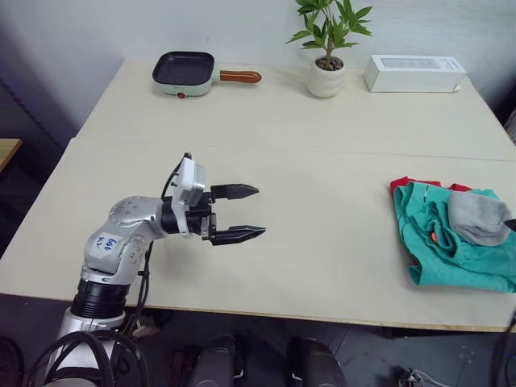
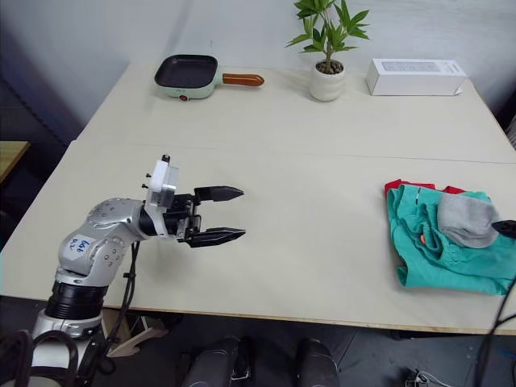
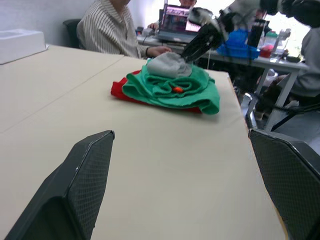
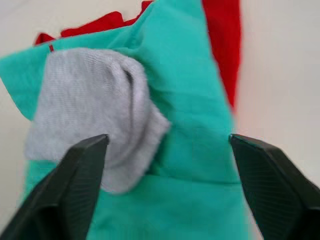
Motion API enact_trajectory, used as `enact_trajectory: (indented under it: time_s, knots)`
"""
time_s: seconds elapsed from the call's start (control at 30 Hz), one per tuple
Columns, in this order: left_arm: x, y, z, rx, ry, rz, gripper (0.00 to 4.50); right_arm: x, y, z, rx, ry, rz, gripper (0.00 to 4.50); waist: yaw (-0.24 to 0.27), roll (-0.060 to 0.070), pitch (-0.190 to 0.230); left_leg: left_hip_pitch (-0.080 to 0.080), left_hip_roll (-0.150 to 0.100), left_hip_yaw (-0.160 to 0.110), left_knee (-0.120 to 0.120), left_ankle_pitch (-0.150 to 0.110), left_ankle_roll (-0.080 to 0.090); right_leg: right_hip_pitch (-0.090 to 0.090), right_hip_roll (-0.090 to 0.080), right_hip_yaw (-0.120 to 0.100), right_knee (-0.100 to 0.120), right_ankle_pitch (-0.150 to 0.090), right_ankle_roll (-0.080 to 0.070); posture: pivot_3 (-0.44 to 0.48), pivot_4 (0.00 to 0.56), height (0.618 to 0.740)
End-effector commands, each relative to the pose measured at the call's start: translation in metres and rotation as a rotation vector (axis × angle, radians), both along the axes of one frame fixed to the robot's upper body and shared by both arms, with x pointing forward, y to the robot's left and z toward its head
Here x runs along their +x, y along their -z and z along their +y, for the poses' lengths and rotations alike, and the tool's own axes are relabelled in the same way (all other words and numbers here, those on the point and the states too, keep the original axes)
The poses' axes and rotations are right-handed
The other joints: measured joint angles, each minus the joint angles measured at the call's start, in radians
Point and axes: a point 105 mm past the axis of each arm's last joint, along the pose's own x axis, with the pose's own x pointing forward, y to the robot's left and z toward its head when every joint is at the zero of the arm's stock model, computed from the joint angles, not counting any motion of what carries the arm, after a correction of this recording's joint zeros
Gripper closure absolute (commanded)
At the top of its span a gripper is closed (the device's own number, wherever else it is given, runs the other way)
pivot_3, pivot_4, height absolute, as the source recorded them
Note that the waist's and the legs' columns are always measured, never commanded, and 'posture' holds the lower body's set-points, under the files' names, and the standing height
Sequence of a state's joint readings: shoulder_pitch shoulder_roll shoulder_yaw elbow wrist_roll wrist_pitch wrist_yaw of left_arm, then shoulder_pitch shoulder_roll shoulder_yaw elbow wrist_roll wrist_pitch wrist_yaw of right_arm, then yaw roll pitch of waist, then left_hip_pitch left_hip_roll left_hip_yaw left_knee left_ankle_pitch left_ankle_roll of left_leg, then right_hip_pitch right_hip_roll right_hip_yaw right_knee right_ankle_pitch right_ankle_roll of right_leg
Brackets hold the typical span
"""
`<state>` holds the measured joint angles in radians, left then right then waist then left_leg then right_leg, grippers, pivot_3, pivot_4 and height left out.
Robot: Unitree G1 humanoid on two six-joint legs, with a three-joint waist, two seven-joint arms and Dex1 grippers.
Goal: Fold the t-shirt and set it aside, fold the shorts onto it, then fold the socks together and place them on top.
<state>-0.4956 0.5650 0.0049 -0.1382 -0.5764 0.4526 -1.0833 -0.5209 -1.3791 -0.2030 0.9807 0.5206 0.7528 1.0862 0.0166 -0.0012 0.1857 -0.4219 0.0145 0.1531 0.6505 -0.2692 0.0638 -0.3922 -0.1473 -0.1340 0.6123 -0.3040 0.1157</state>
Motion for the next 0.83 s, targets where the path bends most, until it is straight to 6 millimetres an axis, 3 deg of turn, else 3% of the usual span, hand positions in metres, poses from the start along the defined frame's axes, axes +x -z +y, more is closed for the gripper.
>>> enact_trajectory:
  time_s: [0.03,0.07,0.17,0.23,0.37,0.57,0.7,0.83]
  knots:
    - [0.004,0.003,0.024,0.055,-0.11,-0.057,0.0,0.006,-0.049,-0.007,-0.533,-0.215,-0.17,0.02,-0.011,0.001,0.0,0.0,0.0,0.001,0.0,0.0,0.0,0.0,0.0,0.0,0.0,0.0,0.001,0.0,0.15,0.74]
    - [0.005,0.004,0.027,0.066,-0.128,-0.064,0.0,0.008,-0.054,-0.004,-0.614,-0.262,-0.208,0.02,-0.019,0.002,0.0,0.001,0.0,0.002,0.0,0.0,0.0,0.0,0.0,0.001,0.0,0.001,0.001,0.0,0.15,0.74]
    - [0.002,0.015,0.042,0.135,-0.19,-0.1,0.0,0.033,-0.068,0.05,-0.687,-0.549,-0.435,0.02,-0.04,0.004,0.001,0.004,0.0,0.007,-0.002,0.0,0.0,0.0,0.0,0.001,0.001,0.001,0.002,0.0,0.15,0.74]
    - [0.001,0.022,0.054,0.181,-0.241,-0.118,0.0,0.043,-0.066,0.084,-0.705,-0.704,-0.521,0.02,-0.052,0.003,0.001,0.006,0.003,0.007,-0.002,0.0,-0.001,0.001,-0.002,0.003,0.001,0.001,0.002,0.0,0.15,0.74]
    - [-0.002,0.033,0.081,0.238,-0.352,-0.121,0.0,0.06,-0.044,0.157,-0.657,-0.987,-0.662,0.02,-0.049,0.003,0.001,0.009,0.006,0.007,-0.003,-0.001,-0.005,0.001,-0.001,0.003,0.003,0.001,0.001,0.0,0.15,0.74]
    - [-0.015,0.048,0.11,0.304,-0.477,-0.125,0.0,0.055,0.011,0.251,-0.511,-1.313,-0.766,0.02,-0.027,0.003,0.002,0.009,0.005,0.005,-0.002,-0.003,-0.006,0.0,-0.003,0.007,0.007,-0.002,-0.004,0.0,0.15,0.74]
    - [-0.024,0.06,0.118,0.338,-0.515,-0.123,0.0,0.048,0.038,0.281,-0.432,-1.413,-0.789,0.02,-0.017,0.003,0.002,0.009,0.004,0.005,-0.001,-0.004,-0.004,0.0,-0.004,0.008,0.008,-0.002,-0.004,0.0,0.15,0.74]
    - [-0.028,0.064,0.119,0.325,-0.524,-0.115,0.0,0.05,0.052,0.29,-0.412,-1.429,-0.805,0.02,-0.018,0.003,0.002,0.01,0.003,0.004,-0.001,-0.007,-0.009,0.001,-0.007,0.009,0.008,-0.002,-0.004,0.0,0.15,0.74]
